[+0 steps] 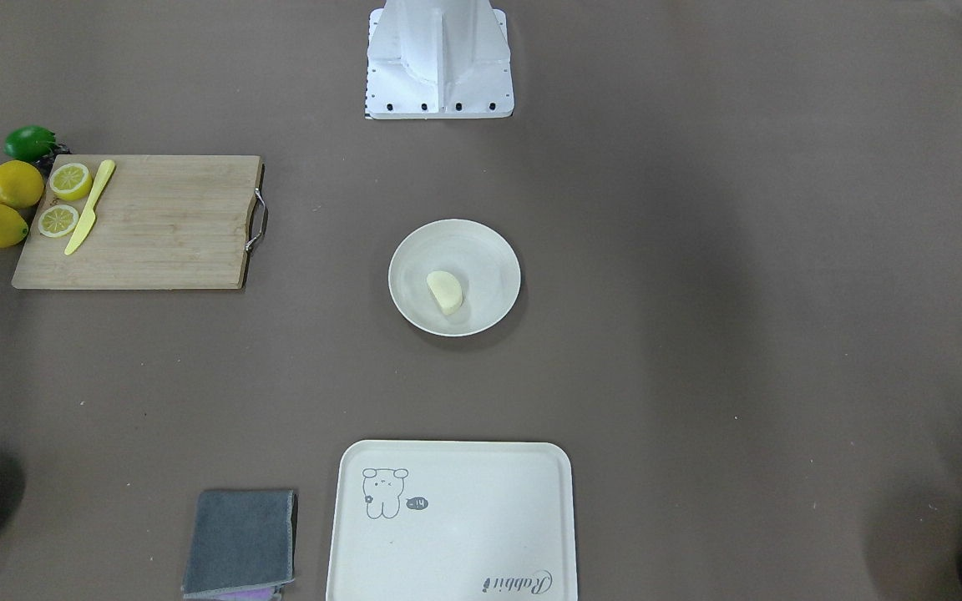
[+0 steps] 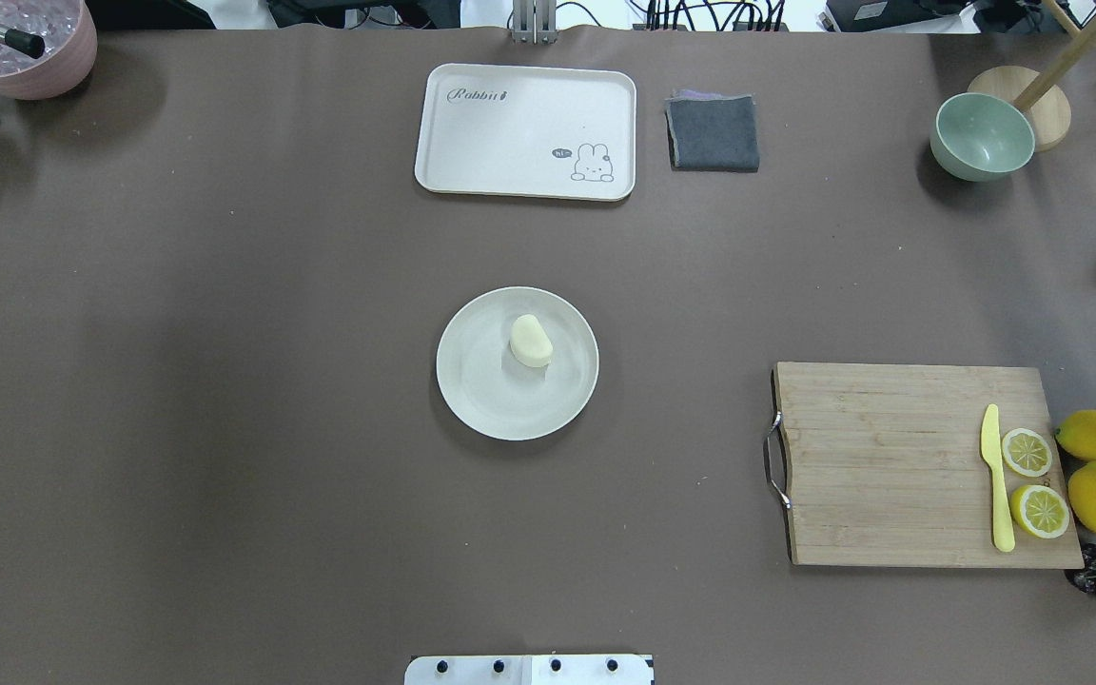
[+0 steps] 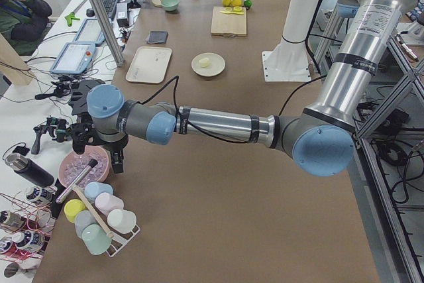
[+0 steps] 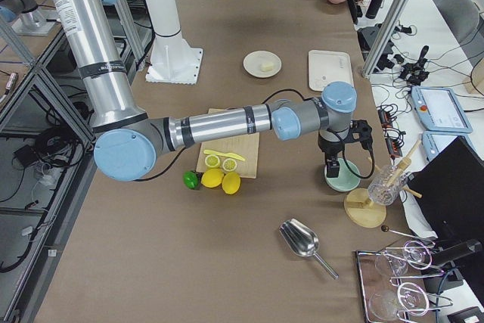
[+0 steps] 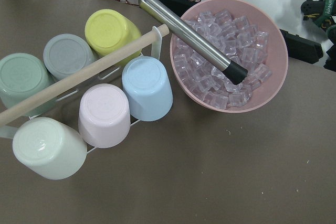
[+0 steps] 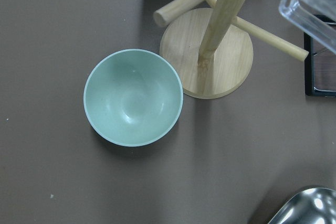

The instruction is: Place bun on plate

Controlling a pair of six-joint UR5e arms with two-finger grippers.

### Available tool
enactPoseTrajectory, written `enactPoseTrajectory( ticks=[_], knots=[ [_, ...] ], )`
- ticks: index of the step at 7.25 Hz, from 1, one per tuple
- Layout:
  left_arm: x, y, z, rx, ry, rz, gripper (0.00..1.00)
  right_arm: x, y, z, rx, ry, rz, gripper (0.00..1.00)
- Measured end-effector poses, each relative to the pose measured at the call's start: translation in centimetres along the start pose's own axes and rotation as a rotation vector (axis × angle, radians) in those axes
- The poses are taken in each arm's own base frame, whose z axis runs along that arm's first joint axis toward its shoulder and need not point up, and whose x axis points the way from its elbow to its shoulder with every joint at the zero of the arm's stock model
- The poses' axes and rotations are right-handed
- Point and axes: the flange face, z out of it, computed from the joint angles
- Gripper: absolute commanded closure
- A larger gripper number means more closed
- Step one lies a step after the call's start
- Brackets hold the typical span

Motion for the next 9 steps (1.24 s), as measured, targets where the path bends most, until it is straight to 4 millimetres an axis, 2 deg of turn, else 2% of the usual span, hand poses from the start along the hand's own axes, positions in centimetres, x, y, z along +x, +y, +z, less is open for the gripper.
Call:
enactPoseTrajectory(
  ticks=[4, 6, 9],
  knots=[
    [-1.4, 0.8, 1.2, -0.01, -0.03, -0.009, 0.02, 1.8, 0.8, -0.2, 0.004, 0.007, 0.019, 0.0],
    [-2.7, 1.0, 1.9, 0.0, -0.082, 0.05, 0.02, 2.0, 0.7, -0.5, 0.01, 0.01, 0.02, 0.0],
    [-3.6, 1.4, 2.4, -0.01, -0.099, 0.095, 0.02, 1.7, 0.5, -0.9, 0.019, 0.006, 0.015, 0.0]
  ],
)
